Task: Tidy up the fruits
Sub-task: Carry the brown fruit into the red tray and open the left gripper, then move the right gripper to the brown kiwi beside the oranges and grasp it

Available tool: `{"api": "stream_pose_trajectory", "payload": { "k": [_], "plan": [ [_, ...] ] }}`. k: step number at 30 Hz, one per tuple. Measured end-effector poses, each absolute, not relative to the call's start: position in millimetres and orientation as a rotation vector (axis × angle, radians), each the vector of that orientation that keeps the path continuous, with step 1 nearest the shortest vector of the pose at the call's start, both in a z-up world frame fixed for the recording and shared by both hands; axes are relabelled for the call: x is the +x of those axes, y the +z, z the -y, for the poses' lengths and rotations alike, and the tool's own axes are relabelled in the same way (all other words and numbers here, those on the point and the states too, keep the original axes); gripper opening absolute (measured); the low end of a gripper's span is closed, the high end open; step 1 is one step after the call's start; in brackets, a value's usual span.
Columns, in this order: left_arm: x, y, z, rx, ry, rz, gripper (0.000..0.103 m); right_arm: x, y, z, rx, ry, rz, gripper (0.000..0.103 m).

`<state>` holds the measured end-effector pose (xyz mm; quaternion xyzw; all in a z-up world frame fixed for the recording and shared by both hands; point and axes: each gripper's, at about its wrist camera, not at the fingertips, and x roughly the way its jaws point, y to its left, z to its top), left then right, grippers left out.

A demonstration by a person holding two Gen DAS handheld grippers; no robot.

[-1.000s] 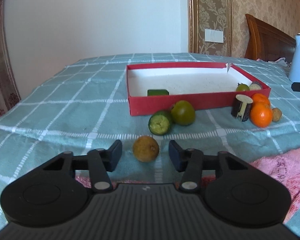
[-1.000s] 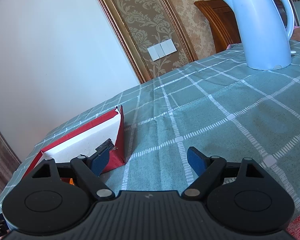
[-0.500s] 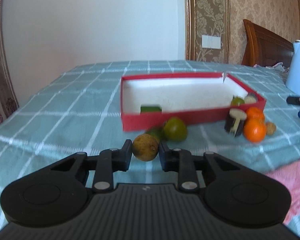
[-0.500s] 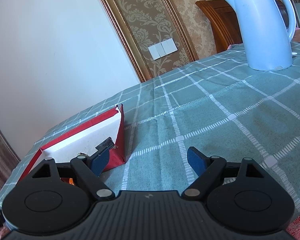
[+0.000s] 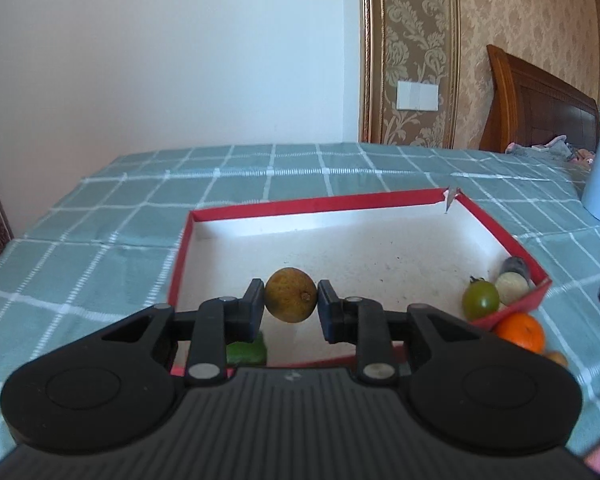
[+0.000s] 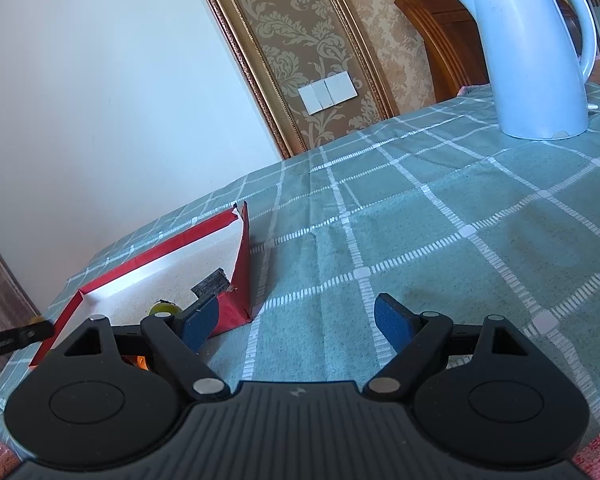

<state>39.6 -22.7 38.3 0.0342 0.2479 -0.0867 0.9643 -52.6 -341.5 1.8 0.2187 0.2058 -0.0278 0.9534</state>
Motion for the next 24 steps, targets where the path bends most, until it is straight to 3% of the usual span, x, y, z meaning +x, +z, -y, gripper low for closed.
{"api": "stream_pose_trajectory", "payload": {
  "k": [4,5,6,8,9,14,24],
  "plan": [
    [54,30,29,0.08,-0.174,-0.526,0.026,-53,1,342,0.451,-0.051,-0.42,0.085],
    [55,29,30,0.081,-0.173,-0.524,0.033,-53,1,343,0.453,-0.05,-0.42,0.085],
    [54,29,30,0.083,-0.162,-0.516,0.054,-53,1,343,0.455,-0.049,-0.421,0.085],
    [48,31,28,0.083,-0.133,-0.475,0.084,-52,1,343,0.459,-0.046,-0.422,0.085],
    [43,33,27,0.085,-0.116,-0.451,0.09,-52,1,344,0.46,-0.046,-0.422,0.085],
    [16,46,8,0.068,-0.096,-0.409,0.102,-52,1,344,0.463,-0.043,-0.42,0.085],
    [-26,30,-69,-0.008,0.073,-0.446,0.103,-53,6,333,0.39,0.001,-0.415,0.085]
  ]
}}
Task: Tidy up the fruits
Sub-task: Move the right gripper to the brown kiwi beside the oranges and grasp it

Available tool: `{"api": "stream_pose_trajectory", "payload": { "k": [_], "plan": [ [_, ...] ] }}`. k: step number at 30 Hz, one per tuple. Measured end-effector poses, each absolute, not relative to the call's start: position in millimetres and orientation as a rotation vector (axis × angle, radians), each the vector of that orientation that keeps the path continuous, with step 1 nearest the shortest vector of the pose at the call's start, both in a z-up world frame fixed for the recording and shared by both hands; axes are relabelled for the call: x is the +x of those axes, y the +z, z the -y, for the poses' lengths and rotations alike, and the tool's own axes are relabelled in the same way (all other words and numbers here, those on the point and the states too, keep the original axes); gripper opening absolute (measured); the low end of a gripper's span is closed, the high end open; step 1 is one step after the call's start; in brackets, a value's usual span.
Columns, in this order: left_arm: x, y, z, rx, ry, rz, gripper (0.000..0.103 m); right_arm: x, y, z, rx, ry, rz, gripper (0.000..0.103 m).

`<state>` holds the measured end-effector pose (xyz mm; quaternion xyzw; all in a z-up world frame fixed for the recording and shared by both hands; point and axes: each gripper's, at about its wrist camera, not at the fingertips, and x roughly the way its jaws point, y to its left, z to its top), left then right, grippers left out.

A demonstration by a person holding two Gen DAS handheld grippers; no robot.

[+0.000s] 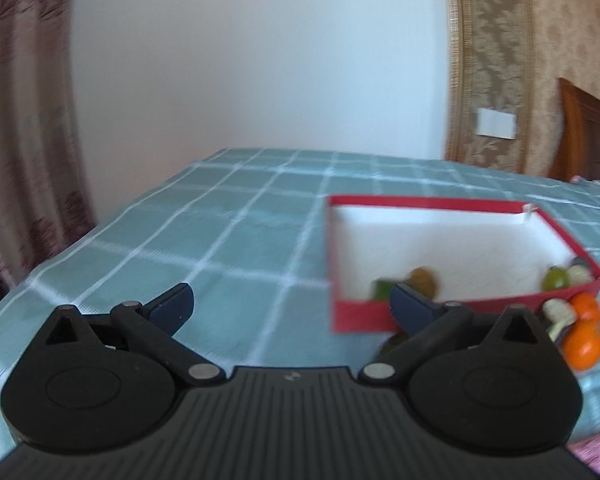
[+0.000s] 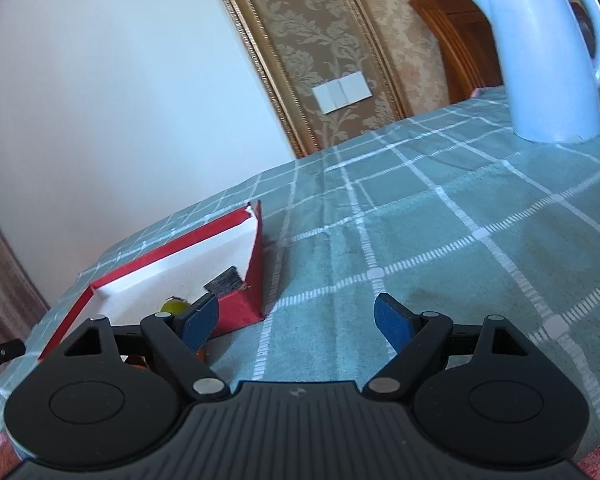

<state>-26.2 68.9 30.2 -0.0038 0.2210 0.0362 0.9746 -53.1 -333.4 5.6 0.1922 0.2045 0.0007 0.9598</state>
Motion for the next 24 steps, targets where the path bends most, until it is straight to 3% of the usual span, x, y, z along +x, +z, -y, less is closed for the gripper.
{"api": "stream_pose_trajectory", "payload": {
  "k": [9,15,16,18,19,24],
  "plan": [
    [-29,7,-97,-0.052,0.129,-0.514,0.103,-65,20,272,0.007,0.085,-0.443,0.085],
    [-29,5,-99,-0.063,0.11,-0.524,0.103,-57,15,255,-0.081,0.113,-0.489,0.084],
    [-28,5,-99,-0.067,0.11,-0.53,0.103,-56,14,253,-0.085,0.118,-0.498,0.082],
    [-26,5,-100,-0.082,0.108,-0.541,0.103,-52,12,250,-0.101,0.133,-0.525,0.063],
    [-25,4,-102,-0.091,0.107,-0.547,0.103,-50,10,249,-0.106,0.141,-0.538,0.058],
    [-24,3,-108,-0.134,0.103,-0.561,0.103,-46,9,244,-0.124,0.159,-0.55,0.056]
  ]
}}
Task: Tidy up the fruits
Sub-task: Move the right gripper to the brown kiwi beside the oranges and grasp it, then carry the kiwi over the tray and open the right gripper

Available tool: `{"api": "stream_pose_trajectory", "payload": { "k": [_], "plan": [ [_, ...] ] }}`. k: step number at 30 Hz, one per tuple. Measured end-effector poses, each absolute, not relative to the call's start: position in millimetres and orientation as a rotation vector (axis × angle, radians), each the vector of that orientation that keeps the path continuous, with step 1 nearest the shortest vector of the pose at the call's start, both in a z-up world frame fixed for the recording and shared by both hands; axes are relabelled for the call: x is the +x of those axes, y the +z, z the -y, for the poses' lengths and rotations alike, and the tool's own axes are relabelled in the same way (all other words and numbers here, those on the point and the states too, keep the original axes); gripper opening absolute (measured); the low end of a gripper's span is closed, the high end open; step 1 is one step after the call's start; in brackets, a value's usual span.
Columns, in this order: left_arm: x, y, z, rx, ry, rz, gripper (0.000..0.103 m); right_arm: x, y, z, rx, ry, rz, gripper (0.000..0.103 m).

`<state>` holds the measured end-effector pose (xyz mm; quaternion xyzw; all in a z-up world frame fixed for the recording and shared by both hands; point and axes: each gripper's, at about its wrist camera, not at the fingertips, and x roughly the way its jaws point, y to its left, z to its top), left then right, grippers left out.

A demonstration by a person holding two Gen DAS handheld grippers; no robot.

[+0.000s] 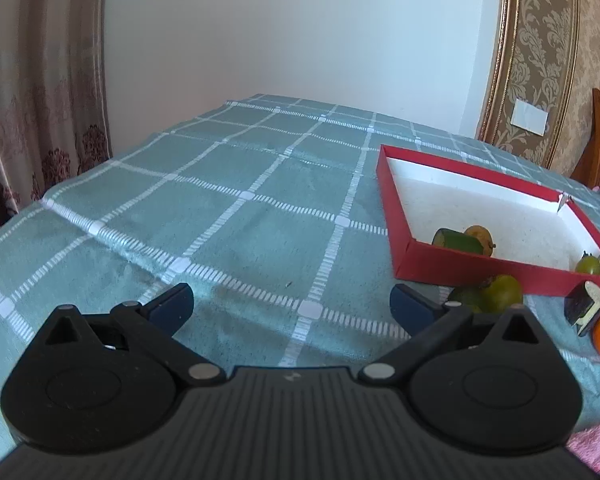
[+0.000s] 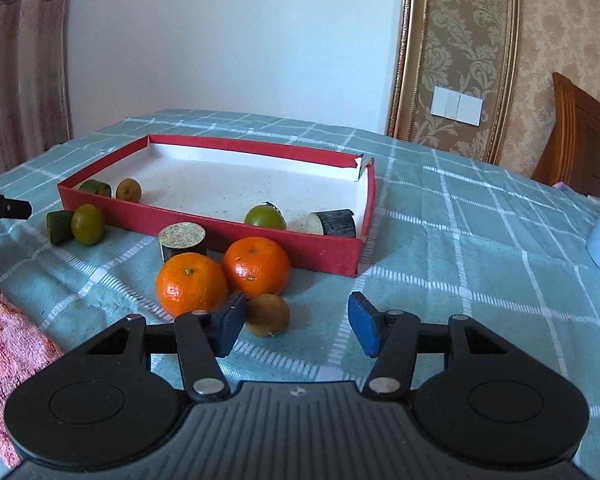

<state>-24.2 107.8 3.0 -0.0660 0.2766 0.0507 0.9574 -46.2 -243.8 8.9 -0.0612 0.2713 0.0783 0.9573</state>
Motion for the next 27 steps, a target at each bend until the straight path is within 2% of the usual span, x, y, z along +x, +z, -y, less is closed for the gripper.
{"api": "stream_pose_trajectory", "payload": {
  "k": [3,7,8,13,15,27],
  "plan": [
    [-23,2,-110,-0.147,0.1,-0.569,0.103,-44,8,242,-0.126,0.175,-0.564,0.055],
    [-22,2,-110,-0.152,0.096,-0.583,0.103,-40,6,240,-0.122,0.192,-0.582,0.049],
    [-21,2,-110,-0.154,0.095,-0.585,0.103,-38,6,240,-0.116,0.197,-0.59,0.044],
    [-21,2,-111,-0.159,0.095,-0.588,0.103,-32,3,239,-0.103,0.215,-0.624,0.033],
    [-21,2,-111,-0.16,0.095,-0.588,0.103,-32,3,238,-0.099,0.224,-0.626,0.026],
    [-21,1,-105,-0.121,0.111,-0.599,0.103,-43,23,247,-0.052,0.188,-0.55,0.025]
  ]
}}
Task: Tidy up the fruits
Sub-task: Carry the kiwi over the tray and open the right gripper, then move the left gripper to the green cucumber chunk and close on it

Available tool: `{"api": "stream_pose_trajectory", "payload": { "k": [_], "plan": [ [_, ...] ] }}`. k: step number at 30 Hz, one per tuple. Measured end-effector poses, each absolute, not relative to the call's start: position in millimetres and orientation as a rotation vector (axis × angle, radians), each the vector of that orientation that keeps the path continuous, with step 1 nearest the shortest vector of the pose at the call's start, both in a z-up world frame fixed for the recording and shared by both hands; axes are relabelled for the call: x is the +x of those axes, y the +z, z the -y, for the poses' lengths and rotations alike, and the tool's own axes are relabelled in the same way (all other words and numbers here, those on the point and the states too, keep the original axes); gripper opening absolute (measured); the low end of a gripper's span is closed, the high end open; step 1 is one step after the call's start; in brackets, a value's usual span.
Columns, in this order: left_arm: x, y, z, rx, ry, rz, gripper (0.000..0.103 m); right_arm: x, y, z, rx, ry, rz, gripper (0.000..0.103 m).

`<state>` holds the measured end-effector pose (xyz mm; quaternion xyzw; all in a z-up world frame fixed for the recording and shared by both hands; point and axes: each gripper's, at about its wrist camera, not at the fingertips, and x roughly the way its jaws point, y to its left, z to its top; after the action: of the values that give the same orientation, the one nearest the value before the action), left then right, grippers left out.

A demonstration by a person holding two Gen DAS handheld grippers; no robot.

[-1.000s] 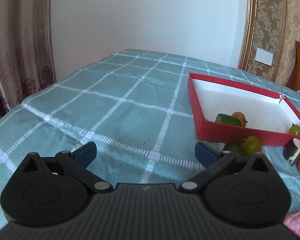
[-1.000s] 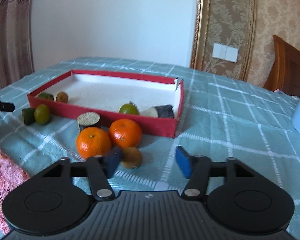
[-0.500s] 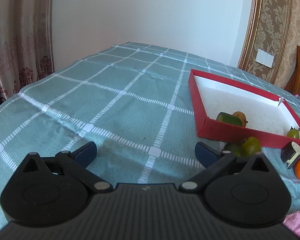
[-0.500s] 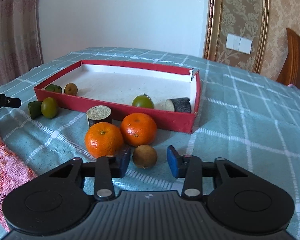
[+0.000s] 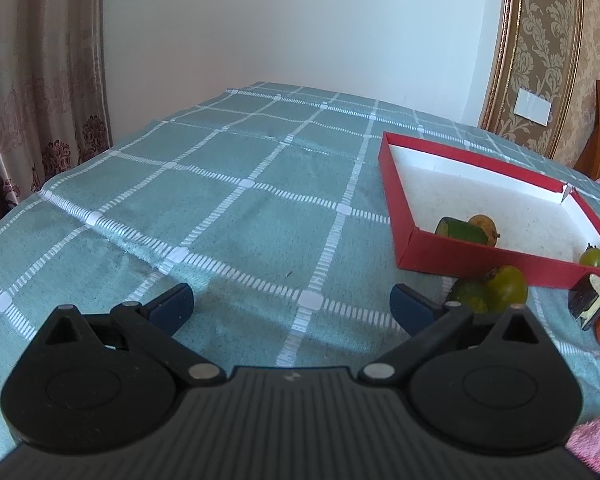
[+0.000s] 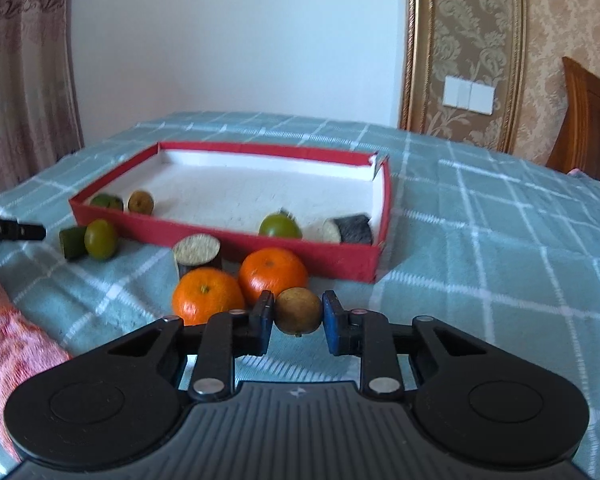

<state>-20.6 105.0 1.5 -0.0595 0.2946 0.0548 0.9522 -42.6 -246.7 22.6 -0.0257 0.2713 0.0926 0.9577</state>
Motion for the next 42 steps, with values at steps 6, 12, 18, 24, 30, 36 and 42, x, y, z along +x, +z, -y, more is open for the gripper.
{"api": "stream_pose_trajectory", "payload": {
  "k": [6,12,18,24,30,36,42],
  "plan": [
    [-20,1,-104,-0.11,0.117,-0.602,0.103,-42,45,244,-0.034,0.19,-0.478,0.025],
    [-19,1,-104,-0.112,0.114,-0.609,0.103,-29,57,230,-0.038,0.214,-0.443,0.025],
    [-18,0,-103,-0.105,0.117,-0.613,0.103,-3,63,222,-0.032,0.215,-0.448,0.025],
    [-18,-1,-103,-0.109,0.117,-0.615,0.103,31,59,222,-0.013,0.189,-0.493,0.025],
    [-18,-1,-103,-0.111,0.116,-0.616,0.103,55,47,223,-0.004,0.16,-0.536,0.025],
    [-18,-1,-102,-0.112,0.115,-0.619,0.103,66,34,228,0.017,0.12,-0.575,0.026],
    [-18,-1,-103,-0.111,0.116,-0.621,0.103,63,31,235,0.041,0.101,-0.58,0.032]
  ]
}}
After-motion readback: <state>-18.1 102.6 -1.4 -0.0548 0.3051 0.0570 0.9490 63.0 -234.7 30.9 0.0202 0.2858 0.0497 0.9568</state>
